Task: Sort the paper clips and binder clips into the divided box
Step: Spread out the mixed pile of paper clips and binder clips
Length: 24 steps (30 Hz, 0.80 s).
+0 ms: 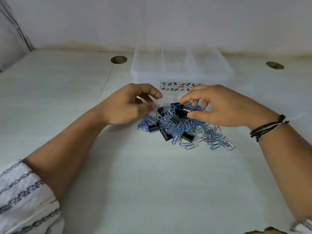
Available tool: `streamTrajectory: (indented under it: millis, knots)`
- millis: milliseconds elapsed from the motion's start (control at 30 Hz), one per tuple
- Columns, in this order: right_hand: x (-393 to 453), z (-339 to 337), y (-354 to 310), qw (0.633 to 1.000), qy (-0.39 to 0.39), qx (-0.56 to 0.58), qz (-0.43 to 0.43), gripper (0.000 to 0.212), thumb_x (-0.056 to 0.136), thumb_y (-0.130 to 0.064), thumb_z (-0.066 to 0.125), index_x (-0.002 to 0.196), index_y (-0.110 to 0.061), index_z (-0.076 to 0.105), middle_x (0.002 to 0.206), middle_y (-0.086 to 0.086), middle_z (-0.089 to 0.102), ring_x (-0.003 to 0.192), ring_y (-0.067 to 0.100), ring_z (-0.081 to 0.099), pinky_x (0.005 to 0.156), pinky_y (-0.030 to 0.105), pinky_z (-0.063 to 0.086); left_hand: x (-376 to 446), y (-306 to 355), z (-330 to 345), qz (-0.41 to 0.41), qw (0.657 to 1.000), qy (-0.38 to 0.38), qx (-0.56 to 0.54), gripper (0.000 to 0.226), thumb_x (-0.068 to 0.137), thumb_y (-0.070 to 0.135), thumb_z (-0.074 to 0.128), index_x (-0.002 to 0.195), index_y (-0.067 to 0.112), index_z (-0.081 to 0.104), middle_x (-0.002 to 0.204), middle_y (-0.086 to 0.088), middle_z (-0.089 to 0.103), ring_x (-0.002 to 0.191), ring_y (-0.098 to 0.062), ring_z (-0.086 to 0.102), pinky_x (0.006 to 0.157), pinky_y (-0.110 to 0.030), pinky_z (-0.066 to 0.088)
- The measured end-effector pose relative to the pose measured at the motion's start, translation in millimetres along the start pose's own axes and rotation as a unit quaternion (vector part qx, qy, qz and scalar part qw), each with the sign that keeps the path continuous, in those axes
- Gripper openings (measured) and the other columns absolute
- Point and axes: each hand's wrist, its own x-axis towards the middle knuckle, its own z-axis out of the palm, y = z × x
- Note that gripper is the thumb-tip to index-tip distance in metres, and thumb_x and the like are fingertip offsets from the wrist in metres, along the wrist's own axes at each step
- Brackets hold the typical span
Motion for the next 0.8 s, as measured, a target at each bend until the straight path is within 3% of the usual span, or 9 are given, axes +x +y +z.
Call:
streamTrajectory:
  millis: [67, 133, 200, 367, 500, 567, 667, 733, 800]
  knots:
    - [5, 4, -2, 0.999, -0.012, -0.045, 0.01, 0.042, 0.094, -0.036, 0.067, 0.135, -0.032, 0.061, 0.108, -0.02, 0.054, 0.091, -0.013, 0.053, 0.078, 0.014, 0.045, 2, 2, 5, 0.007, 0.998, -0.021, 0.059, 0.028, 0.093, 0.013, 0.069, 0.119, 0.023, 0.07, 0.101, 0.014, 0.069, 0.092, -0.008, 0.068, 0.084, -0.027, 0.056]
    - [7, 10, -2, 0.998, -0.017, -0.051, 0.017, 0.041, 0.095, -0.039, 0.064, 0.135, -0.031, 0.061, 0.109, -0.015, 0.052, 0.092, -0.007, 0.055, 0.074, 0.012, 0.041, 2, 1, 13, 0.017, 0.995, -0.029, 0.094, 0.031, 0.091, 0.015, 0.071, 0.12, 0.025, 0.07, 0.109, 0.01, 0.066, 0.095, -0.008, 0.066, 0.086, -0.026, 0.054]
    - [10, 13, -1, 0.998, -0.008, -0.056, 0.01, 0.033, 0.095, -0.04, 0.064, 0.126, -0.03, 0.066, 0.104, -0.014, 0.054, 0.091, 0.001, 0.057, 0.071, 0.011, 0.038, 4, 1, 16, 0.034, 0.993, -0.024, 0.11, 0.034, 0.089, 0.017, 0.073, 0.122, 0.025, 0.07, 0.111, 0.01, 0.063, 0.097, -0.005, 0.063, 0.087, -0.02, 0.05]
    - [9, 9, -6, 0.998, 0.057, -0.013, 0.009, 0.011, 0.094, -0.03, 0.069, 0.104, -0.028, 0.074, 0.086, -0.022, 0.061, 0.079, -0.005, 0.059, 0.067, 0.007, 0.039, 3, 4, 21, 0.05, 0.989, 0.013, 0.138, 0.029, 0.087, 0.025, 0.078, 0.115, 0.024, 0.074, 0.104, 0.012, 0.066, 0.09, -0.002, 0.063, 0.078, -0.01, 0.045]
    - [-5, -13, 7, 0.993, 0.107, -0.015, 0.055, 0.011, 0.093, -0.025, 0.071, 0.103, -0.024, 0.075, 0.09, -0.016, 0.071, 0.083, -0.013, 0.06, 0.07, -0.001, 0.039, 1, 10, 22, 0.063, 0.983, 0.049, 0.168, 0.017, 0.088, 0.021, 0.076, 0.105, 0.021, 0.077, 0.099, 0.009, 0.072, 0.091, -0.006, 0.064, 0.083, -0.026, 0.051]
    - [-14, -23, 18, 0.989, 0.102, -0.046, 0.099, 0.012, 0.093, -0.024, 0.07, 0.103, -0.031, 0.073, 0.087, -0.019, 0.068, 0.078, -0.016, 0.059, 0.071, 0.007, 0.043, 0, 12, 21, 0.056, 0.98, 0.059, 0.182, 0.015, 0.088, 0.025, 0.074, 0.103, 0.022, 0.076, 0.098, 0.009, 0.073, 0.091, -0.008, 0.065, 0.083, -0.031, 0.052]
    - [-19, -23, 23, 0.984, 0.077, -0.082, 0.139, 0.019, 0.09, -0.026, 0.071, 0.108, -0.03, 0.072, 0.094, -0.014, 0.069, 0.088, 0.0, 0.063, 0.089, 0.034, 0.054, 0, 14, 25, 0.038, 0.98, 0.059, 0.188, 0.026, 0.086, 0.042, 0.075, 0.105, 0.024, 0.073, 0.1, 0.009, 0.07, 0.091, -0.011, 0.063, 0.082, -0.034, 0.053]
    - [-16, -18, 14, 0.986, 0.088, -0.09, 0.111, 0.028, 0.086, -0.034, 0.071, 0.113, -0.027, 0.072, 0.102, -0.012, 0.065, 0.094, 0.009, 0.061, 0.092, 0.035, 0.052, 1, 15, 29, 0.035, 0.978, 0.068, 0.196, 0.031, 0.085, 0.045, 0.075, 0.107, 0.022, 0.073, 0.101, 0.006, 0.07, 0.091, -0.013, 0.062, 0.082, -0.035, 0.054]
    - [-10, -10, -3, 0.993, 0.082, -0.059, 0.063, 0.034, 0.085, -0.044, 0.069, 0.116, -0.03, 0.071, 0.108, -0.014, 0.064, 0.097, 0.004, 0.061, 0.086, 0.026, 0.049, 2, 16, 32, 0.026, 0.976, 0.077, 0.204, 0.031, 0.085, 0.042, 0.074, 0.108, 0.02, 0.073, 0.101, 0.003, 0.07, 0.092, -0.015, 0.063, 0.082, -0.037, 0.054]
